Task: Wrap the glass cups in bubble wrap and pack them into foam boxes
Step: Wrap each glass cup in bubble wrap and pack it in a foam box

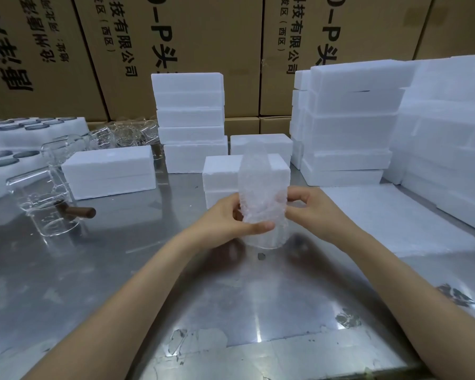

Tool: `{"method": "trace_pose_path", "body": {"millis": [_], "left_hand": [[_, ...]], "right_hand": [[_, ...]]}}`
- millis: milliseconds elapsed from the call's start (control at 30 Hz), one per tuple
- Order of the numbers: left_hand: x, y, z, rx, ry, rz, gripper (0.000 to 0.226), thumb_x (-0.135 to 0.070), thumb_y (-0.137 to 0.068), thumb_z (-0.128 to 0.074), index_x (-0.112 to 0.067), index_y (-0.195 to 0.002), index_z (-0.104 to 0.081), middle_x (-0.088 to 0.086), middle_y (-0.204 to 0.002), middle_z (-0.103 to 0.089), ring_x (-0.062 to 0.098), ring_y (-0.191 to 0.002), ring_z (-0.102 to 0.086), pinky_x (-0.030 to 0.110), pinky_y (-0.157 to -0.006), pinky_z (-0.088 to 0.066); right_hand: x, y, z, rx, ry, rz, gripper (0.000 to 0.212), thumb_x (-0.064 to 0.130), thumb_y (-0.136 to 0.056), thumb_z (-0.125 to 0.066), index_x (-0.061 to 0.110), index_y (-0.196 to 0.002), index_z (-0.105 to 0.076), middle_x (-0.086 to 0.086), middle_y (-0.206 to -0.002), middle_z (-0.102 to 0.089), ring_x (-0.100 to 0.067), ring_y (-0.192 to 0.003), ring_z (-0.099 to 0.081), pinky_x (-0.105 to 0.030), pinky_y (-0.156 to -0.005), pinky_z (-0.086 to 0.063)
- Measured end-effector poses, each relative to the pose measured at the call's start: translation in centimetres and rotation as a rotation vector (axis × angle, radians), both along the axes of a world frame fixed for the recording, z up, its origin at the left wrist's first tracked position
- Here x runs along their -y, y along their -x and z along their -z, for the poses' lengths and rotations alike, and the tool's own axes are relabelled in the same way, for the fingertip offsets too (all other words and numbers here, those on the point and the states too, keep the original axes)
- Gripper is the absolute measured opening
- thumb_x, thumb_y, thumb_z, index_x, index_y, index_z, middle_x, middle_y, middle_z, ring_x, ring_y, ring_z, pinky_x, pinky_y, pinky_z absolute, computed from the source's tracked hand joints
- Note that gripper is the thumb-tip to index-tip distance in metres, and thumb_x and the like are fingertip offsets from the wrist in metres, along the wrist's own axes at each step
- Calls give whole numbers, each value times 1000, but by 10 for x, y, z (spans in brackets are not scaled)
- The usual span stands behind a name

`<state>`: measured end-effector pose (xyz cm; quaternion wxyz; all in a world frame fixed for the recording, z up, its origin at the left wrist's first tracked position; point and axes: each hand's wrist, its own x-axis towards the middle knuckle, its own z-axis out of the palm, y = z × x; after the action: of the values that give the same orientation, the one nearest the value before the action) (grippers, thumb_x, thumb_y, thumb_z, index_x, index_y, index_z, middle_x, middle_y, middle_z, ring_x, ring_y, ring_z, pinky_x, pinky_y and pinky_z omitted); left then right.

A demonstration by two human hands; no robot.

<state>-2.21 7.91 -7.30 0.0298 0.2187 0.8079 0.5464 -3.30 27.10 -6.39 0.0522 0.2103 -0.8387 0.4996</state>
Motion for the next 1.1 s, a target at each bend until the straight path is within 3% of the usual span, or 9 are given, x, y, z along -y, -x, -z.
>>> {"method": "trace_pose_path", "body": {"millis": [100, 233, 300, 400, 533, 733, 900, 1000, 1100], "left_hand": [[6, -1, -7, -12, -26, -56, 52, -35, -68, -81, -23, -116, -66, -5, -110, -72, 18, -105, -66, 37, -98, -51], [2, -2, -7, -57, -153, -107, 39, -26, -68, -81, -17, -104, -70, 9, -103, -73, 25, -97, -69, 30, -89, -55], [-4, -2, -5, -80, -208, -116, 37, -12, -73, -81, -13, -107, -65, 14, -97, -70, 24, -84, -65, 28, -82, -53], [-10, -2, -4, -120, -245, -140, 35, -22, -70, -77, -18, -100, -58, -2, -83, -63, 17, -70, -53, 27, -72, -47], [-16, -5, -5, -303, -49, -149, 10, -29, -75, -65, -20, -77, -60, -16, -72, -57, 11, -66, -46, 18, -63, -37], [-8, -6, -1, -579, 376, -145, 46, -52, -79, -44, -9, -74, -60, -3, -83, -57, 19, -82, -49, 33, -77, -38], [-9, -5, -1, -681, 680, -162, 67, -76, -77, -30, -17, -70, -63, -8, -95, -49, 11, -92, -39, 25, -80, -26], [-10, -7, -3, -618, 570, -187, 58, -75, -76, -34, -24, -74, -62, -9, -97, -52, 10, -94, -43, 28, -83, -34], [-2, -13, -7, -697, 332, -288, 44, -58, -78, -49, -18, -84, -66, -7, -90, -63, 15, -87, -57, 37, -79, -46]], "right_hand": [[2, -2, -1, -14, -11, 14, 10, 22, -88, -64, 24, -93, -73, 3, -107, -69, -12, -104, -61, -12, -85, -43], [5, -3, -1, -69, -103, -6, 18, 24, -88, -64, 13, -100, -71, -7, -112, -63, -16, -105, -59, -33, -94, -46], [7, -2, -2, -110, -118, -19, 7, 21, -88, -64, 18, -83, -68, -6, -100, -58, -17, -92, -56, -31, -81, -48], [8, -2, -3, -178, -118, -6, 38, 16, -85, -62, 33, -59, -42, 6, -71, -38, -7, -63, -37, -18, -58, -31], [8, -2, 0, -193, -183, 34, 30, 24, -81, -55, 29, -61, -32, 10, -72, -35, -3, -67, -33, -17, -57, -24], [1, 0, -1, 30, -7, 90, 24, 12, -94, -49, -1, -77, -61, 2, -86, -50, -14, -79, -50, -34, -77, -46], [-3, -8, -4, -320, 74, 167, 31, 33, -93, -53, 26, -71, -73, 12, -73, -69, -3, -71, -61, -12, -61, -43], [-2, -9, 1, -348, -86, 127, 29, 33, -90, -54, 21, -75, -77, 10, -78, -72, -10, -77, -63, -31, -69, -47], [-3, -8, 2, -366, -293, 110, 31, 35, -92, -50, 23, -84, -77, 8, -91, -72, -9, -92, -61, -35, -76, -47]]}}
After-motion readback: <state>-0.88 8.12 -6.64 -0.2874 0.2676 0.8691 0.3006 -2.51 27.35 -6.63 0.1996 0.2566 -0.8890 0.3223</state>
